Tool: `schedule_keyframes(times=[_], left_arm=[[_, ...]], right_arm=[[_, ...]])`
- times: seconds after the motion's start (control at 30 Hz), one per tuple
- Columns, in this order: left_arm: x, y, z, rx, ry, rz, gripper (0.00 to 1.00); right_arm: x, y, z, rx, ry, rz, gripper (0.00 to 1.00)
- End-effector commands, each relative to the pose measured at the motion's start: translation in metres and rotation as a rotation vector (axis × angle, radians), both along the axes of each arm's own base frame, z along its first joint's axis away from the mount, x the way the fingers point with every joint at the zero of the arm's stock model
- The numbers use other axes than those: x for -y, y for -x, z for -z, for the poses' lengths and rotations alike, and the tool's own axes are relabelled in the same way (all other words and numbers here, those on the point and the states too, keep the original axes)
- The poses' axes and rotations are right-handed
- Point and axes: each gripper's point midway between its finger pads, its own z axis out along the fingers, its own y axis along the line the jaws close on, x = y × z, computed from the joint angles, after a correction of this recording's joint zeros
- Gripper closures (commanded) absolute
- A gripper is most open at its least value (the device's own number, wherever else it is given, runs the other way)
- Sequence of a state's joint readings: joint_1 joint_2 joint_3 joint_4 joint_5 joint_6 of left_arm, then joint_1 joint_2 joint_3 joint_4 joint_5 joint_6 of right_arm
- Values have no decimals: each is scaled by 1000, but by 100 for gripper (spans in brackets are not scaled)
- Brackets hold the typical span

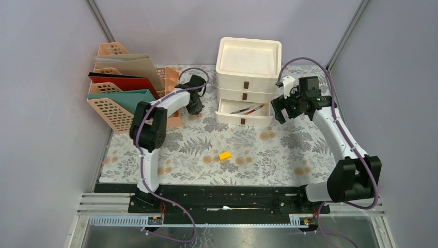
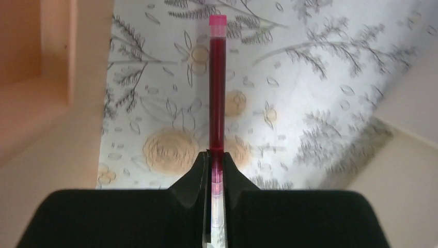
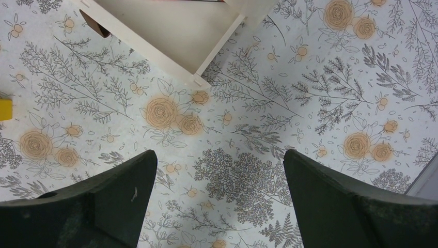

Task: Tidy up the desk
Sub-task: Pick up the stationery from the center of the board.

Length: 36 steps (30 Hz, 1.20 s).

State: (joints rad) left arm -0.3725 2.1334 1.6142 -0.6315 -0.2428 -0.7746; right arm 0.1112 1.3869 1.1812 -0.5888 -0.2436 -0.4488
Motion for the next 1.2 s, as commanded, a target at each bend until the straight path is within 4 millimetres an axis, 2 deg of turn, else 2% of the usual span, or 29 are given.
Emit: schedule_keyframes(times=[0.0,0.03,0.07,0.27,0.43,0.53,0.63,0.77,0.87,1.03,1.17], left_arm=[[14,-7,-81,237,144,59,100],[17,-3,-96,280,179,76,100],[21,1,-105,314,215,92,100],[32,36,-146,482,437,95,100],[62,60,-181,585,781,17,100],[89,62,-197,601,873,6,100],[120,61,-199,578,923,11,100],[146,50,-184,525,972,-38,100],[159,40,-171,503,986,-102,100],[169,23,-155,476,1026,-211,100],[187,13,-153,456,1081,-190,90]], right_arm=[[6,-4,-5,30,20,12,1],[-38,1,-17,41,-181,-154,1],[-80,20,-38,-51,-469,-190,1],[-83,22,-40,-56,-489,-198,0],[-84,22,-39,-65,-501,-198,0],[-84,21,-40,-62,-502,-196,0],[-84,20,-39,-59,-500,-194,0],[-83,21,-39,-56,-498,-192,0],[-83,21,-39,-55,-496,-191,0],[-83,21,-40,-50,-497,-193,0],[-84,22,-39,-55,-499,-195,0]])
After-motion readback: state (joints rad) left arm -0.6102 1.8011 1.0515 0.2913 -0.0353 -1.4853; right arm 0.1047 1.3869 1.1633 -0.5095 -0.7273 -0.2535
